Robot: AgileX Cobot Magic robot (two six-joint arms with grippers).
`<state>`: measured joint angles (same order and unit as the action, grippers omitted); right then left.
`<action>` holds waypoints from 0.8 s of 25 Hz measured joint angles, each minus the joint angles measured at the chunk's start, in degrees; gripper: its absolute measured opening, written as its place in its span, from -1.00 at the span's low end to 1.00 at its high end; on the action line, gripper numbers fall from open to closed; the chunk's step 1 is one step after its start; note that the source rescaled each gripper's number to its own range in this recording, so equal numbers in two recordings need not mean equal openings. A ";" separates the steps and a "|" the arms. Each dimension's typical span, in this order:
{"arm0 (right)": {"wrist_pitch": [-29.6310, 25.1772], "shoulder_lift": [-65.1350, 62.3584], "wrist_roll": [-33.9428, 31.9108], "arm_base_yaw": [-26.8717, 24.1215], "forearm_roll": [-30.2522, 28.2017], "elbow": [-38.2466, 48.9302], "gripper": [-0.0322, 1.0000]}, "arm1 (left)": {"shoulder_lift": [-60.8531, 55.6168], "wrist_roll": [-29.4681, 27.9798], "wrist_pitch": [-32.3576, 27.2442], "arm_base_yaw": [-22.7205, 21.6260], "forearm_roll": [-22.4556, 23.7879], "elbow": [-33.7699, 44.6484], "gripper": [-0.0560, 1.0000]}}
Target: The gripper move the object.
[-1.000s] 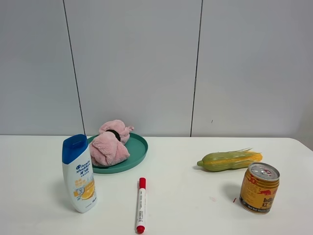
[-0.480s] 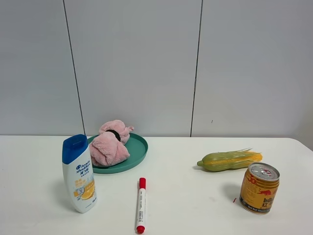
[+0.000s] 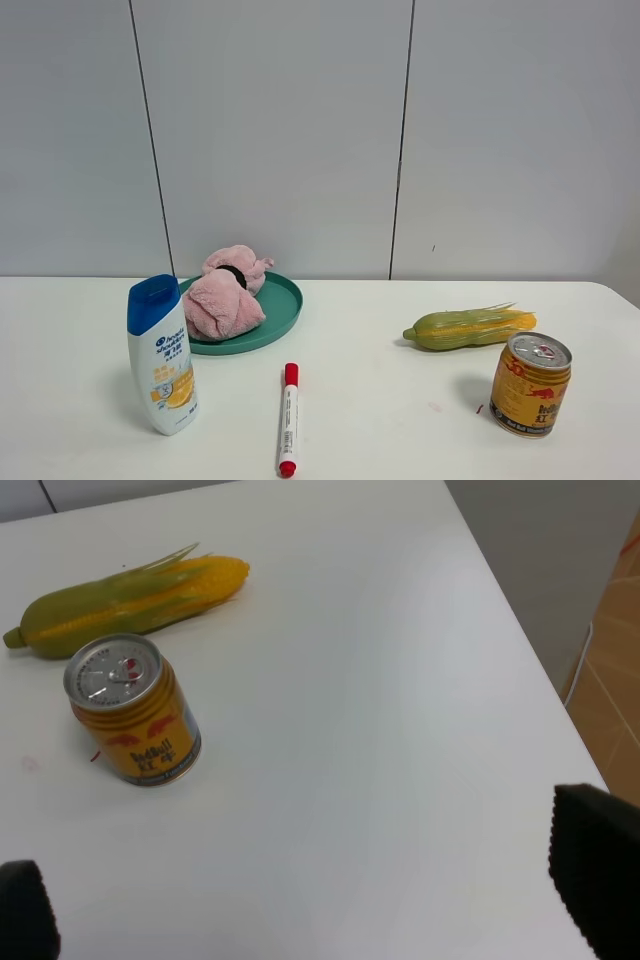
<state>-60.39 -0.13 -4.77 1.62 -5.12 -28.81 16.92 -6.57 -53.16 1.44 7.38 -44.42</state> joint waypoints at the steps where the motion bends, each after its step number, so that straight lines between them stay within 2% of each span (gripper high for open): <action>1: 0.00 0.00 0.00 0.00 0.00 0.00 1.00 | -1.43 0.00 -0.24 0.00 -0.08 1.15 0.98; 11: 0.00 0.00 0.00 0.00 0.00 0.00 1.00 | -11.31 -0.12 -4.67 0.00 -1.08 10.59 0.98; 20: 0.00 0.00 0.00 0.00 0.00 0.00 1.00 | -12.36 -0.17 -6.87 0.00 -1.31 15.26 0.99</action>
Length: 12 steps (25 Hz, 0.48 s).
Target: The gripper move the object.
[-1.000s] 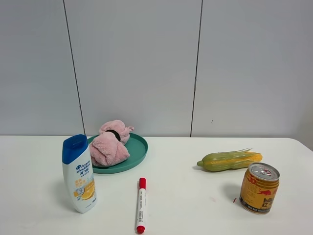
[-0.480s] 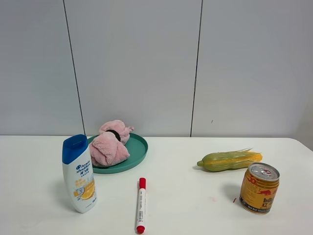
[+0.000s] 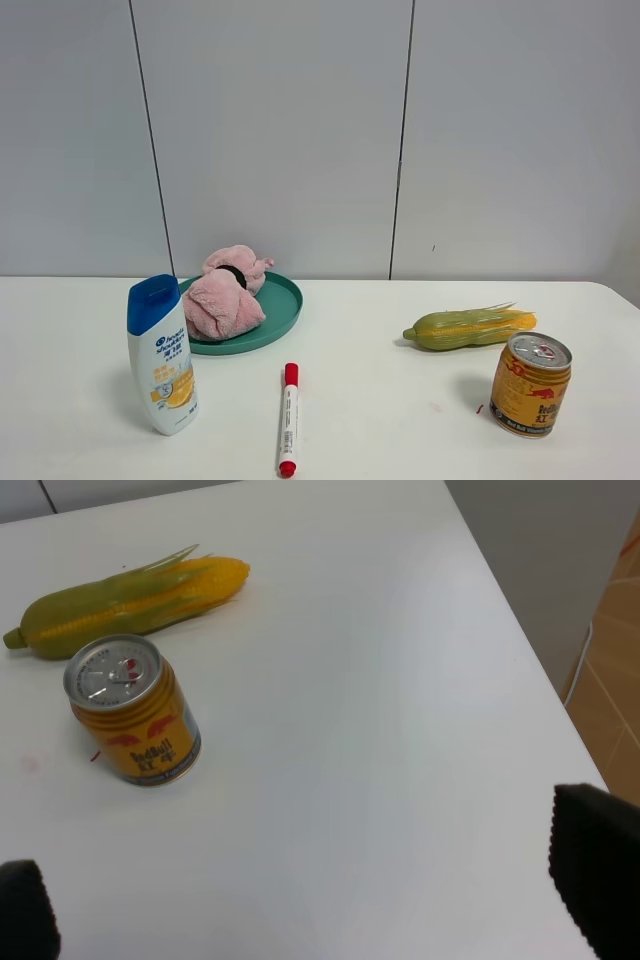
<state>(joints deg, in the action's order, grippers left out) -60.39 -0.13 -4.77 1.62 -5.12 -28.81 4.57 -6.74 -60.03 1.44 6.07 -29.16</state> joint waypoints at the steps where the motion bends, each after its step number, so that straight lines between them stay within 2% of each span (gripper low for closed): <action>1: 0.00 0.00 0.00 0.00 0.00 0.00 1.00 | 0.00 0.00 0.00 0.00 0.00 0.00 0.99; 12: 0.00 0.00 0.00 0.00 0.00 0.00 1.00 | -4.29 0.00 0.00 0.00 -0.11 0.00 0.99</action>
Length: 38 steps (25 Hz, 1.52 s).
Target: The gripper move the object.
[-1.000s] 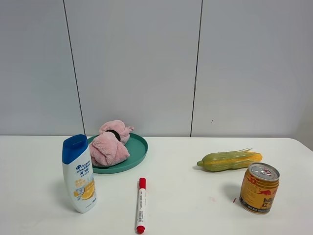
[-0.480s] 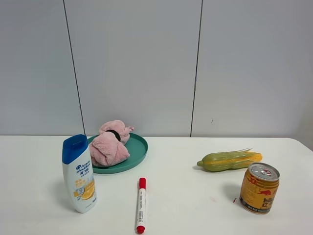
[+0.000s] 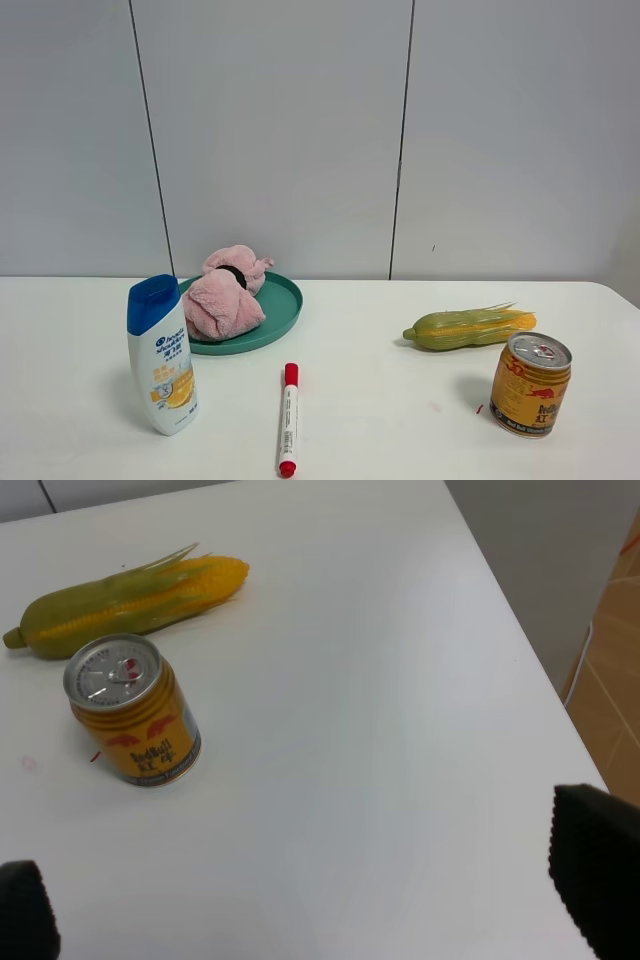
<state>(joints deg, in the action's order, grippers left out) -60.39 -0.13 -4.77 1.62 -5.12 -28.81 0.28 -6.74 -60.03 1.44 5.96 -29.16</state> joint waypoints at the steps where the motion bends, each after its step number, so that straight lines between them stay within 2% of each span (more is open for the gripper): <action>1: 0.00 0.00 0.00 0.00 0.00 0.00 1.00 | -0.36 0.00 -0.05 0.00 0.00 0.00 0.99; 38: 0.00 0.00 0.05 0.00 0.00 0.00 1.00 | -0.43 0.08 -0.05 0.00 0.00 0.00 0.99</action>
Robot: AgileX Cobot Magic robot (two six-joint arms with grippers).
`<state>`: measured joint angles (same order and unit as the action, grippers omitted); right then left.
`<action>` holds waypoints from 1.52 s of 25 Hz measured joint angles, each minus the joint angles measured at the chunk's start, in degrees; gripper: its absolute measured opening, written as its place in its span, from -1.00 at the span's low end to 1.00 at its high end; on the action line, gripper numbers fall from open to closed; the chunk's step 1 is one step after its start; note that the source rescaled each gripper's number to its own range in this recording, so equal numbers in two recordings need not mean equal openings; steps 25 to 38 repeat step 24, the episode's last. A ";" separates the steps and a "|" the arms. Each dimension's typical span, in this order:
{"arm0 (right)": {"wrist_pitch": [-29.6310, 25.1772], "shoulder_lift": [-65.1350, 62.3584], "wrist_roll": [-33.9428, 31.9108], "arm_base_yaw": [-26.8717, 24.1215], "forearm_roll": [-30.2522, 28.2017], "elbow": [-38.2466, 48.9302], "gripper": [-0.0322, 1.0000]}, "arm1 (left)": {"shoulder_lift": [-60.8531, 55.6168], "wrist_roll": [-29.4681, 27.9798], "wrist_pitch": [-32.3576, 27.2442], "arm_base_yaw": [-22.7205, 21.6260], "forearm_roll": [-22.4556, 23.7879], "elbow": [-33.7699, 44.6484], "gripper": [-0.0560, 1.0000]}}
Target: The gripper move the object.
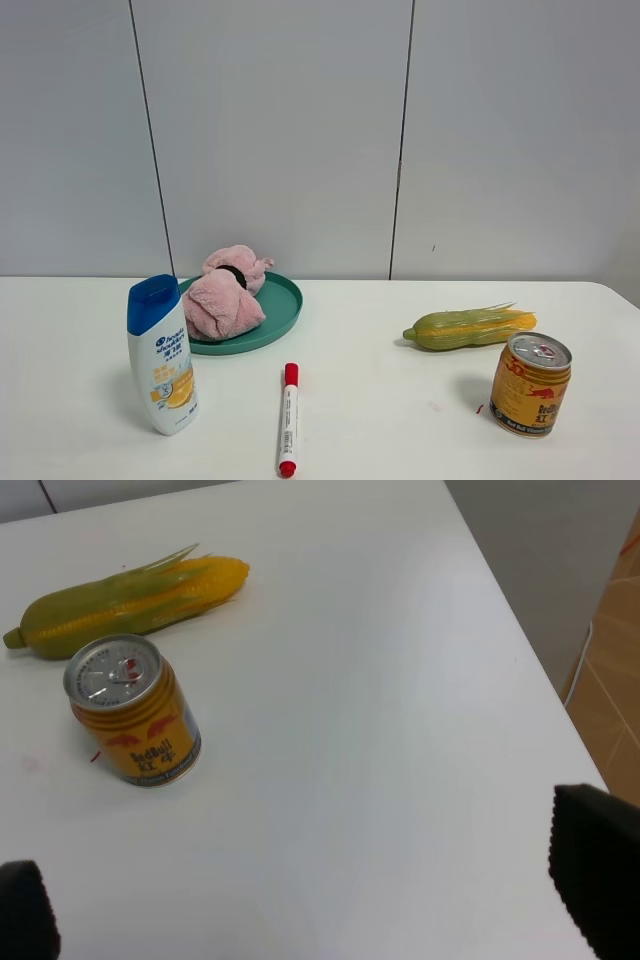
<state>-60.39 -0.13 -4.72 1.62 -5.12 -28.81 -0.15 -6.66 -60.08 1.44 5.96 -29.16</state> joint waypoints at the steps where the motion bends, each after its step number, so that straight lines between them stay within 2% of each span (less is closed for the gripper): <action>1: 0.00 0.00 0.00 0.00 0.00 0.00 1.00 | 0.00 0.00 0.00 0.00 0.00 0.00 0.99; 38: 0.00 0.00 0.00 0.00 0.00 0.00 1.00 | 0.00 -0.05 0.00 0.00 0.00 0.00 1.00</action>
